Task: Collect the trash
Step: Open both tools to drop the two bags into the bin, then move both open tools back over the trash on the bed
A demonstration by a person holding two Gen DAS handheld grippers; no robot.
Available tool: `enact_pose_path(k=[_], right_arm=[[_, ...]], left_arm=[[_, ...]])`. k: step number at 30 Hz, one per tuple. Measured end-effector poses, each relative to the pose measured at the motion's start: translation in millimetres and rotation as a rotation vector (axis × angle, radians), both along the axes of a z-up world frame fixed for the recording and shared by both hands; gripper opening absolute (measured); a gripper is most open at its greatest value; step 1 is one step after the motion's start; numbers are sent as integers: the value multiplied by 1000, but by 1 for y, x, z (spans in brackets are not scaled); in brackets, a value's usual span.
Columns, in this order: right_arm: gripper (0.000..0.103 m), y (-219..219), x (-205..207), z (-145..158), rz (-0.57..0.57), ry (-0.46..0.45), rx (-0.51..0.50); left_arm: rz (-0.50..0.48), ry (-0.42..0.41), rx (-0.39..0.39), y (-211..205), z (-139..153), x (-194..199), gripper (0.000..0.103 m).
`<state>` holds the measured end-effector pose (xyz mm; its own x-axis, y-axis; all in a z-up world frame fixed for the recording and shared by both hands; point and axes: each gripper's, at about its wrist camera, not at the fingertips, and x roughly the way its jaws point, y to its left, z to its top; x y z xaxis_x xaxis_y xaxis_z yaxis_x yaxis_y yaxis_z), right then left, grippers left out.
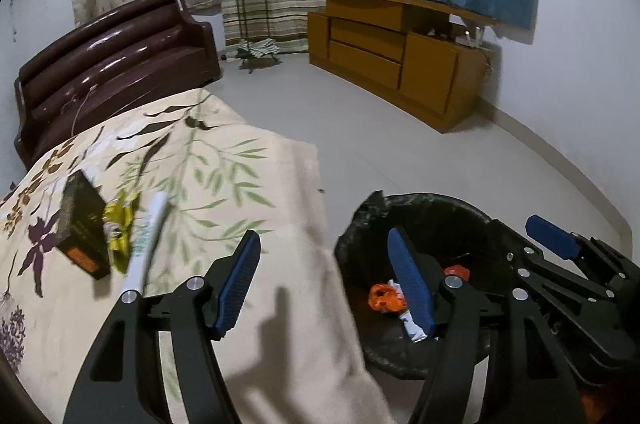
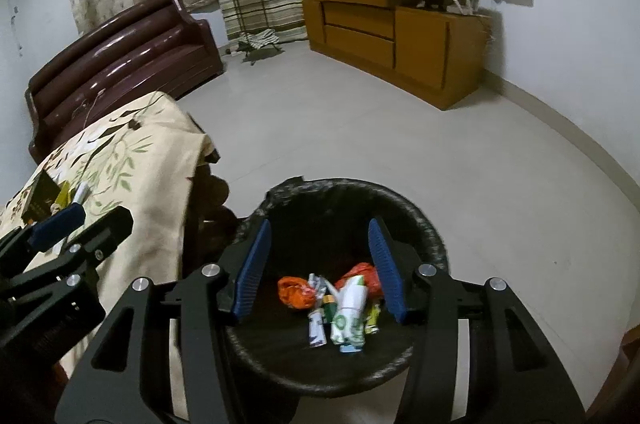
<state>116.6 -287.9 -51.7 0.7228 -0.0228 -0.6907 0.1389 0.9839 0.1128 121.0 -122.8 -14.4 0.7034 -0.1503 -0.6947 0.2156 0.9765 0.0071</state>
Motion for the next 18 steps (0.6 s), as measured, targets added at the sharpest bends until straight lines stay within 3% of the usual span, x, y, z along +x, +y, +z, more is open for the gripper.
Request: enact_pose_path(k=[18], right_arm=[[50,96,12,24,187,-23,3]], left_arm=[[214,-11,-5,117,12,-18,65]])
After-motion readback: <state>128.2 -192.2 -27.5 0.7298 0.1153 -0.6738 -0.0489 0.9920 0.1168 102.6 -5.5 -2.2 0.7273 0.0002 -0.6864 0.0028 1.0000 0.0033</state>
